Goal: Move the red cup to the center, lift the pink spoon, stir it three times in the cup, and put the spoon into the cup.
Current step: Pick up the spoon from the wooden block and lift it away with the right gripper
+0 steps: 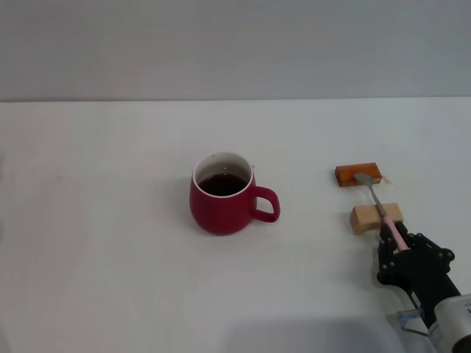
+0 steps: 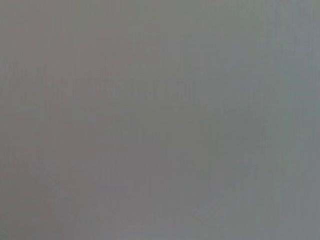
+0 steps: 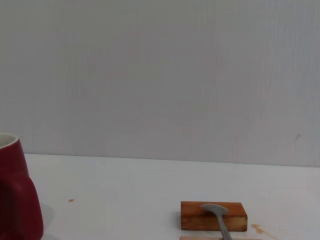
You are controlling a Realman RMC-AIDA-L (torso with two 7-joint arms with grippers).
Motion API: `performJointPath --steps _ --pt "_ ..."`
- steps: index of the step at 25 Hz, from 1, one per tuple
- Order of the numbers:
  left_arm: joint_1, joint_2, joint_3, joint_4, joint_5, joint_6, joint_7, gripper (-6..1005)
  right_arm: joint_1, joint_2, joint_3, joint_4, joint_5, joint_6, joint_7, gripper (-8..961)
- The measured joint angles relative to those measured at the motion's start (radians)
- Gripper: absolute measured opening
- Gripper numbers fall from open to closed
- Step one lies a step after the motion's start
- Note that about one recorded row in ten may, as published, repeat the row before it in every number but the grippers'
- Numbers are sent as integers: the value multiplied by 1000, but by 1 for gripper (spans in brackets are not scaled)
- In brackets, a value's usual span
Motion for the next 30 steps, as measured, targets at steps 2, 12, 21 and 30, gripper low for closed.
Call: performJointPath --steps 2,12,21,30 --pt "3 -1 1 0 0 0 0 844 -2 0 13 3 0 -1 -39 158" --pt "4 -3 2 -2 0 2 0 844 -4 -2 35 14 0 -24 -102 158" --pt "4 -3 3 -3 0 2 0 844 2 -3 36 14 0 -25 -103 156" --pt "2 -3 2 -3 0 2 0 844 6 -2 39 14 0 -26 -103 155"
